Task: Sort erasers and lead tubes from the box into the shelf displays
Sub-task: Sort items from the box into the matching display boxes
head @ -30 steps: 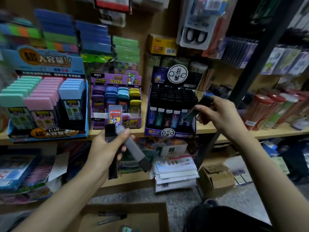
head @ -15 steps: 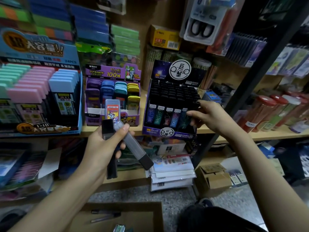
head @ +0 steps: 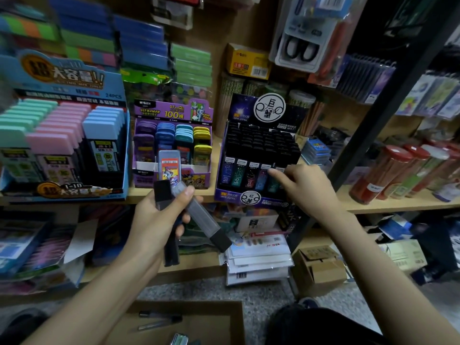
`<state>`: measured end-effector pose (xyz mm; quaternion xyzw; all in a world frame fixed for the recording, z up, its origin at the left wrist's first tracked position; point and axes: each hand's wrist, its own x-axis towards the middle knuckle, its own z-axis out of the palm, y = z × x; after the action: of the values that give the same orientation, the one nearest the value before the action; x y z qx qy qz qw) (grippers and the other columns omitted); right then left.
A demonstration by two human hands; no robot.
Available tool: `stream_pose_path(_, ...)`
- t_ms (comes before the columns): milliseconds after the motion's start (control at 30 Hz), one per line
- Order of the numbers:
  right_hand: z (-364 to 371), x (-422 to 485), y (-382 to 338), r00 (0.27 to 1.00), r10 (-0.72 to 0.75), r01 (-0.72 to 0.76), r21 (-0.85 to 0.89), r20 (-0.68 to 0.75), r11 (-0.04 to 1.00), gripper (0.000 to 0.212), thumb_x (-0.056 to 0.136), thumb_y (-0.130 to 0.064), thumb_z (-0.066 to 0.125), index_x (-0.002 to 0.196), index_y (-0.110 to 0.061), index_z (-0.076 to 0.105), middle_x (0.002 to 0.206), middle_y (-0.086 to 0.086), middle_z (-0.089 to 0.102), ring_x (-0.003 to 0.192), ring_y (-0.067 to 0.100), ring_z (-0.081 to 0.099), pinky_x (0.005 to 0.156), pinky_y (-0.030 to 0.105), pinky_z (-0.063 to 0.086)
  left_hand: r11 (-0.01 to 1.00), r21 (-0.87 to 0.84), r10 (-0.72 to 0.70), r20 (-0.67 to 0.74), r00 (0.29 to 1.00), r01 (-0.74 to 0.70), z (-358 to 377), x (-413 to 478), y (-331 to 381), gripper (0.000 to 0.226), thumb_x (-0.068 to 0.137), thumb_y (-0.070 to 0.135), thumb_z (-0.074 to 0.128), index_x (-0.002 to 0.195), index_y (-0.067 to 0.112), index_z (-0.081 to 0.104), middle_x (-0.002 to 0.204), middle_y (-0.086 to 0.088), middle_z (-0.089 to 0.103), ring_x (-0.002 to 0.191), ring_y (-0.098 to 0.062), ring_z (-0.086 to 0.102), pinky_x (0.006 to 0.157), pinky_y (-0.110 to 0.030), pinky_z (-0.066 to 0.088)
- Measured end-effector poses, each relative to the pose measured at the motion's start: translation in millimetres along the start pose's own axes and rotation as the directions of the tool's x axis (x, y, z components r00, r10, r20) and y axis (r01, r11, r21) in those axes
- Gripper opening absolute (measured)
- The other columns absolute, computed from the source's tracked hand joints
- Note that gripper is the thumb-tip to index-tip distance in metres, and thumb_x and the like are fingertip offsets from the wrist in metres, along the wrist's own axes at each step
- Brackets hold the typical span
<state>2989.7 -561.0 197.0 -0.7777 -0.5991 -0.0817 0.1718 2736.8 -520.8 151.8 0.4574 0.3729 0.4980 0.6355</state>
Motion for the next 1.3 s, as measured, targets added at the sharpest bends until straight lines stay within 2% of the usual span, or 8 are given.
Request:
stream_pose_path(233, 23, -69, -85, 0.88, -0.152, -0.307, 0.783, 0.45, 0.541, 0.016, 0.088, -0.031, 0.062, 0.102, -0.024, 0.057, 0.079, 0.001, 0.068, 0.07, 0.014, 0.066, 0.062, 0.029, 0.053, 0.996, -0.092, 0.012, -0.031, 0.999, -0.015, 3, -3, 6, 0.015, 0.078, 0.028, 0.067, 0.087, 0.019, 0.058, 0.081, -0.008, 0.071, 0.047, -0.004, 0.051, 0.036, -0.017, 0.039)
stream_pose_path(367, 27, -77, -97, 0.921, -0.064, -0.356, 0.898, 0.384, 0.257, 0.019, 0.089, -0.008, 0.061, 0.104, -0.018, 0.053, 0.071, 0.004, 0.068, 0.062, 0.014, 0.063, 0.054, 0.023, 0.05, 0.999, -0.044, 0.005, -0.023, 1.0, -0.006, 2, -4, 5, 0.016, 0.077, 0.03, 0.069, 0.083, 0.02, 0.059, 0.072, -0.008, 0.062, 0.046, -0.008, 0.048, 0.036, -0.018, 0.037)
stream_pose_path(500, 20, -76, -87, 0.953, 0.015, -0.299, 0.932, 0.303, 0.206, 0.012, 0.09, -0.007, 0.06, 0.098, -0.015, 0.059, 0.065, 0.003, 0.064, 0.055, 0.012, 0.057, 0.047, 0.019, 0.044, 0.996, -0.069, 0.056, 0.01, 0.998, -0.055, -2, -6, 10, 0.026, 0.073, 0.034, 0.07, 0.09, 0.017, 0.06, 0.066, 0.008, 0.062, 0.051, -0.004, 0.051, 0.037, -0.017, 0.037)
stream_pose_path(633, 11, -69, -78, 0.956, 0.025, -0.293, 0.942, 0.293, 0.162, 0.013, 0.088, -0.01, 0.062, 0.089, -0.022, 0.067, 0.061, 0.005, 0.061, 0.051, 0.013, 0.053, 0.047, 0.022, 0.044, 0.945, 0.232, 0.235, 0.004, 0.972, -0.23, -8, -7, 12, 0.026, 0.075, 0.034, 0.068, 0.097, 0.019, 0.063, 0.063, 0.014, 0.063, 0.051, -0.001, 0.053, 0.041, -0.015, 0.039)
stream_pose_path(800, 9, -64, -74, 0.942, 0.037, -0.336, 0.938, 0.334, 0.091, 0.008, 0.089, -0.011, 0.06, 0.087, -0.012, 0.067, 0.056, 0.005, 0.06, 0.045, 0.01, 0.051, 0.042, 0.019, 0.041, 0.889, 0.391, 0.159, 0.22, 0.962, -0.237, -5, -8, 9, 0.042, 0.063, 0.04, 0.075, 0.102, 0.031, 0.061, 0.092, 0.022, 0.07, 0.076, 0.005, 0.064, 0.059, -0.01, 0.048)
stream_pose_path(967, 7, -63, -69, 0.903, 0.04, -0.428, 0.904, 0.427, 0.018, 0.027, 0.081, -0.033, 0.066, 0.078, -0.007, 0.065, 0.054, 0.008, 0.06, 0.041, 0.01, 0.052, 0.039, 0.018, 0.043, 0.663, 0.65, 0.206, 0.319, 0.925, -0.372, -1, -12, -6, 0.031, 0.073, 0.024, 0.079, 0.095, 0.035, 0.059, 0.085, 0.019, 0.066, 0.085, 0.014, 0.056, 0.064, -0.007, 0.044)
stream_pose_path(1100, 2, -60, -62, 0.931, -0.051, -0.356, 0.929, 0.362, 0.099, 0.026, 0.078, -0.035, 0.067, 0.08, -0.01, 0.063, 0.06, 0.005, 0.06, 0.048, 0.01, 0.053, 0.045, 0.019, 0.044, 0.851, 0.492, 0.05, 0.274, 0.96, -0.185, 6, -9, -6, 0.018, 0.076, 0.018, 0.076, 0.085, 0.021, 0.061, 0.06, 0.009, 0.066, 0.045, -0.003, 0.054, 0.044, -0.014, 0.041)
stream_pose_path(1300, -7, -54, -42, 0.974, -0.005, -0.217, 0.937, 0.227, 0.273, 0.016, 0.077, -0.027, 0.068, 0.082, -0.013, 0.064, 0.076, 0.006, 0.064, 0.066, 0.013, 0.061, 0.057, 0.023, 0.047, 0.959, 0.278, -0.153, 0.344, 0.926, 0.055, 18, -17, -8, 0.028, 0.074, 0.024, 0.07, 0.091, 0.006, 0.058, 0.046, 0.001, 0.055, 0.033, -0.005, 0.042, 0.032, -0.016, 0.03)
